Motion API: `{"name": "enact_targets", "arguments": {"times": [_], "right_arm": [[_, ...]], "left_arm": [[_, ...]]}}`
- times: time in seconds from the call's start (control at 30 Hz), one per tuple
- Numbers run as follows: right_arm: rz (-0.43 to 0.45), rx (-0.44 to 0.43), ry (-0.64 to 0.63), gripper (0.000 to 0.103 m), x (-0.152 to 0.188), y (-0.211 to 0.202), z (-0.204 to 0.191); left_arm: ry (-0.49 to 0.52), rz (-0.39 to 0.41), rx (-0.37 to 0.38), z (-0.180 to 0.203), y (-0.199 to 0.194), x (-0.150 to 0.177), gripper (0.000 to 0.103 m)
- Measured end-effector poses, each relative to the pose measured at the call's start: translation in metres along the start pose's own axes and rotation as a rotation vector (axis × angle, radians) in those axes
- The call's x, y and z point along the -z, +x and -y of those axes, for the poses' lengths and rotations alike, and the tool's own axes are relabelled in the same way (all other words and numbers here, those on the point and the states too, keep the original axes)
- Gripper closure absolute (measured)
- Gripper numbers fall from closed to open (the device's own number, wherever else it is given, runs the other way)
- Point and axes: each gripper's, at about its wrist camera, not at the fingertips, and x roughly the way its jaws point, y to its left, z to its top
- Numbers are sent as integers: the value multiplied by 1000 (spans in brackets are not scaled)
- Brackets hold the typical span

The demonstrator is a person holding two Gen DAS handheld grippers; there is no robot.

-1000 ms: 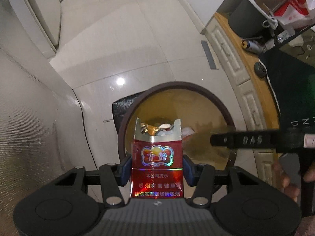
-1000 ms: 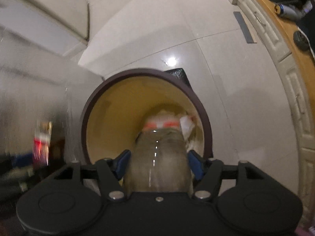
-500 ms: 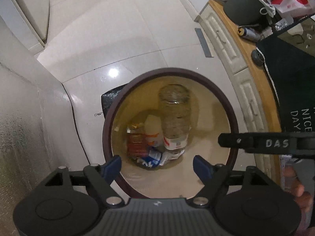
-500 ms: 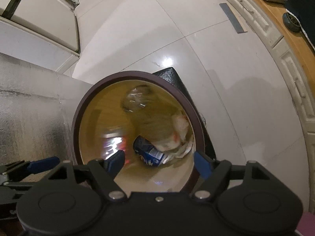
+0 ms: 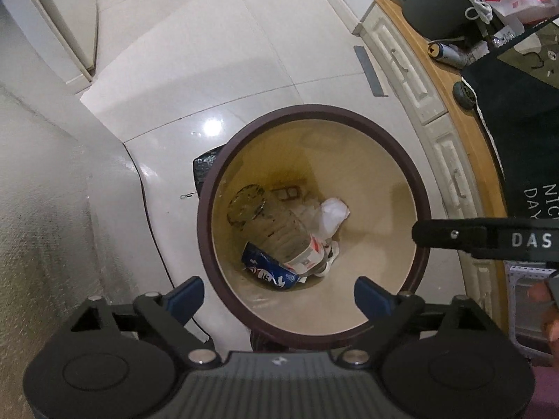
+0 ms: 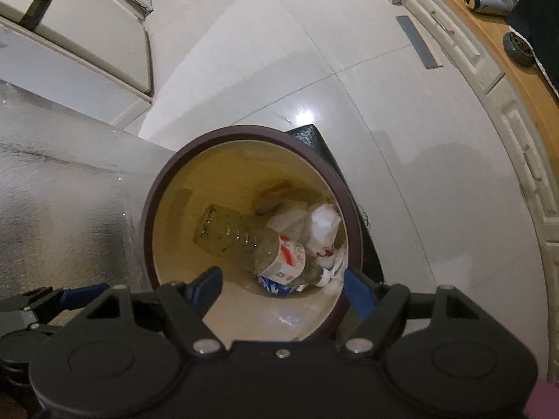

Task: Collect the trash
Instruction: 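Withdraw both open tools upward from the bin toward the table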

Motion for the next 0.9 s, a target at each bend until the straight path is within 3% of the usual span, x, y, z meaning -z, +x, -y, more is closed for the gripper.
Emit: {"name": "enact_targets", "arguments": {"times": [0.17,0.23,0.37,0.9], "right_arm": [[42,-16,-18,14,8,-16,-3],[55,-20,-27,6,12,-23,-3],[80,-20,-54,0,18,-36,-4],[190,41,-168,0,54,-103,-17]], "left_arm": [[-18,20,-8,-1,-12,8,0],[-23,28,-8,-2,-17,12,0],[-28,45,-14,-2,-29,18,0],[-49,153,-34,-8,-100,45,0]]}}
